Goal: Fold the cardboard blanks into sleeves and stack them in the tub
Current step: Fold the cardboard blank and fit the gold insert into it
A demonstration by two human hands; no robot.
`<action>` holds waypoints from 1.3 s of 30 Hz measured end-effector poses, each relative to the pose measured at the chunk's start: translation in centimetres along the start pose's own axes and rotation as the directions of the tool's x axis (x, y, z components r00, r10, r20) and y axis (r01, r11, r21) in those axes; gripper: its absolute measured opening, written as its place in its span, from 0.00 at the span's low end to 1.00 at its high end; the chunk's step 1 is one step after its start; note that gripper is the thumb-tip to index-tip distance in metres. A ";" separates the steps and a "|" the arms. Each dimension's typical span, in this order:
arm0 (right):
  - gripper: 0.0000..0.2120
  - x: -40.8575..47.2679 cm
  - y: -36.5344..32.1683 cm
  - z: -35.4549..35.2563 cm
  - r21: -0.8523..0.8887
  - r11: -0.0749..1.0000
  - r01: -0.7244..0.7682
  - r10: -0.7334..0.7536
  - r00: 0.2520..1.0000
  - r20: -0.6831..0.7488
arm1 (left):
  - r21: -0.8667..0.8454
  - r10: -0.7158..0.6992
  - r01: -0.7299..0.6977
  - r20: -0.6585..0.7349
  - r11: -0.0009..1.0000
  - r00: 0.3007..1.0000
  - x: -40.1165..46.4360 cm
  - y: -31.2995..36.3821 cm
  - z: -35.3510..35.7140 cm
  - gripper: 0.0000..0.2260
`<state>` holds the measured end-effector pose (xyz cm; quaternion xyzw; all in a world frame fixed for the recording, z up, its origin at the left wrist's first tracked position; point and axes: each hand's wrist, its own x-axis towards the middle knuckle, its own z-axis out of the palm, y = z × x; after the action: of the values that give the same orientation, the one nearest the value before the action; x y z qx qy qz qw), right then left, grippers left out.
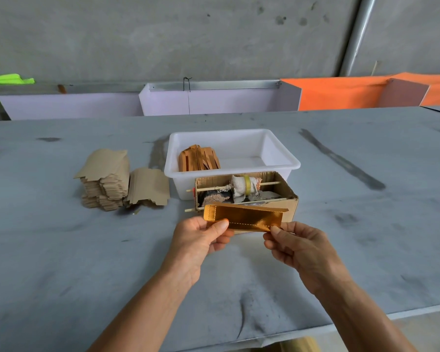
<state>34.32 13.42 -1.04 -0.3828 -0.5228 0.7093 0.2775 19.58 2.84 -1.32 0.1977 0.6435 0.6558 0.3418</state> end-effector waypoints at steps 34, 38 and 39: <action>0.22 -0.3 1.6 4.1 0.354 0.911 0.209 -0.166 0.975 -0.147 | -0.275 0.242 -0.314 -0.265 0.909 0.933 -1.1 -0.6 3.1 0.14; 0.19 -0.3 2.0 5.2 0.415 0.902 0.119 -0.091 0.992 -0.088 | -0.285 0.242 -0.303 -0.230 0.909 0.943 -1.2 -0.8 3.3 0.13; 0.17 -0.3 2.0 5.4 0.437 0.894 0.098 -0.073 0.995 -0.073 | -0.286 0.244 -0.304 -0.228 0.909 0.943 -1.2 -0.8 3.3 0.13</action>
<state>30.03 9.73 -2.04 -0.3064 -0.3577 0.7853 0.4019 22.87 4.27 -1.57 0.1664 0.5246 0.8077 0.2114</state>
